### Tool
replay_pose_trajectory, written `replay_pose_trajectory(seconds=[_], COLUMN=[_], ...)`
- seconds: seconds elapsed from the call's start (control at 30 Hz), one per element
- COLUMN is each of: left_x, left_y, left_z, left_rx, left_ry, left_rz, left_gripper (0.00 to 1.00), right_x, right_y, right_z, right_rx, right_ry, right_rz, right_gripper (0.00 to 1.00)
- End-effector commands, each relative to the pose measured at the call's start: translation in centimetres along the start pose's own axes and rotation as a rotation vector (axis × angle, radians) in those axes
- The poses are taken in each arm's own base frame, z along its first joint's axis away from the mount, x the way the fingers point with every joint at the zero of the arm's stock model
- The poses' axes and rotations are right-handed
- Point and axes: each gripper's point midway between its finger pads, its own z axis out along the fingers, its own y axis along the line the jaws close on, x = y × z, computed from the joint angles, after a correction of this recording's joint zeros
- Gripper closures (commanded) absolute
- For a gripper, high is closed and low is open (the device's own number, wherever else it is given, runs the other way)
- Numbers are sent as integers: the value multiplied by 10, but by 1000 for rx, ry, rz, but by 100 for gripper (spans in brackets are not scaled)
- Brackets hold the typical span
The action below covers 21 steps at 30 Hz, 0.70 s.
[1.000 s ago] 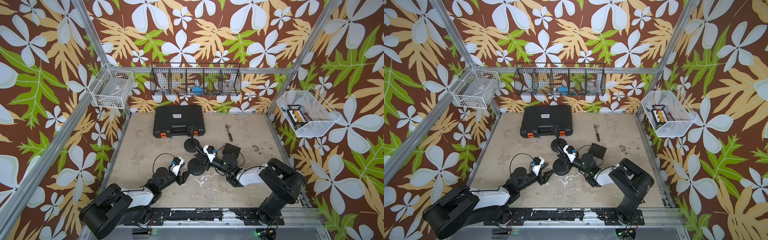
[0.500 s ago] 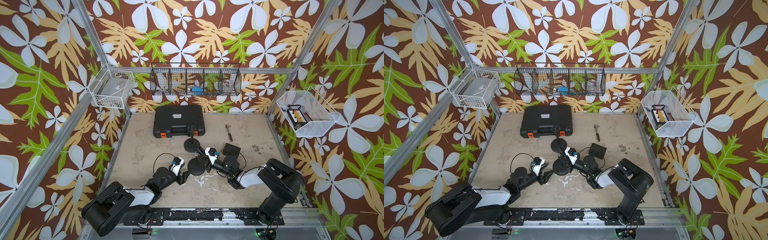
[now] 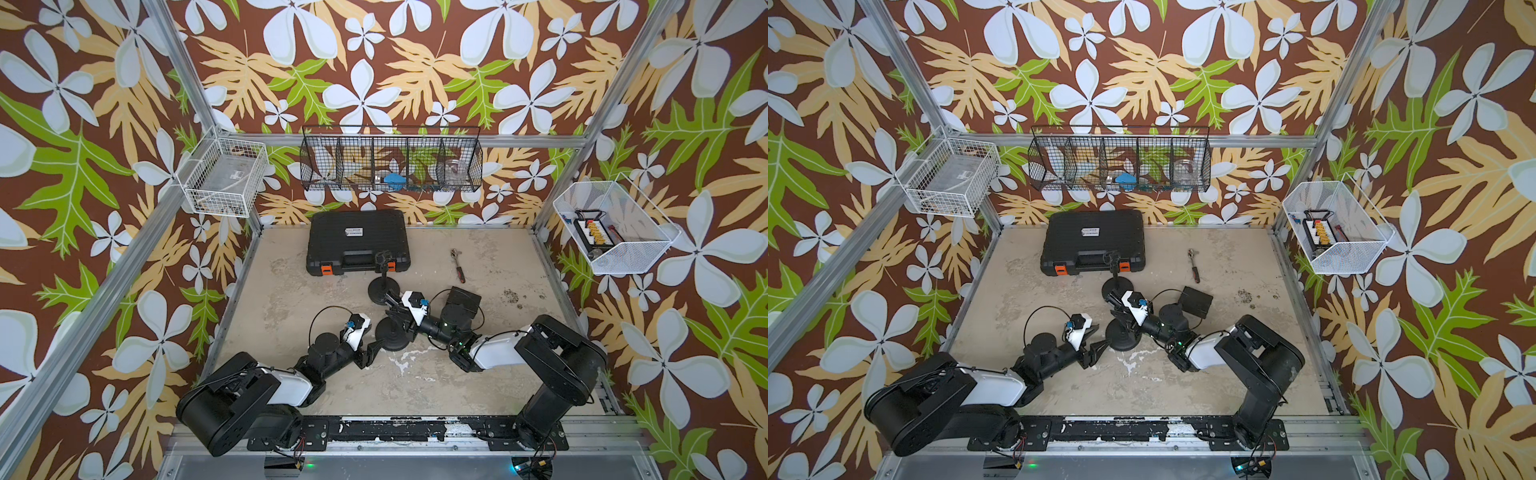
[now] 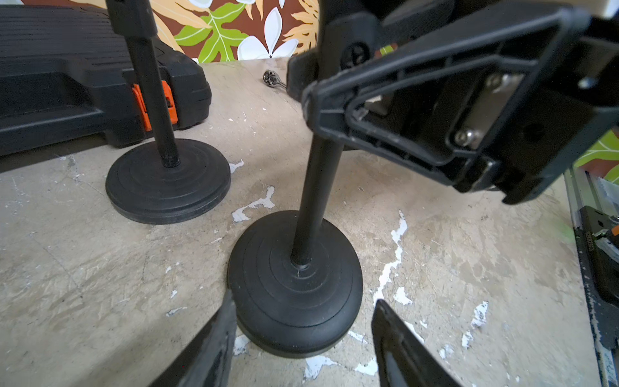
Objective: Assemble a microphone stand
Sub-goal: Hold the microphone stand pole at the microphone stand base.
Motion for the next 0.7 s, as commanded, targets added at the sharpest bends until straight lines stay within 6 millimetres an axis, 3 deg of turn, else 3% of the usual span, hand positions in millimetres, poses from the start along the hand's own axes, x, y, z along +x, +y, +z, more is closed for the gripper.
replay_pose_trajectory(seconds=[0.0, 0.13, 0.67], left_x=[-16, -15, -20], left_y=[-6, -4, -7], left_z=[5, 16, 28], left_rx=[36, 45, 141], left_ry=[-68, -65, -168], left_rz=[7, -13, 39], left_gripper=[34, 33, 37], right_x=[36, 41, 40], right_y=[7, 10, 14], right_z=[-5, -2, -11], right_rx=[-25, -46, -144], right_ry=[125, 153, 146], right_rz=[71, 85, 119], right_gripper=[100, 100, 100])
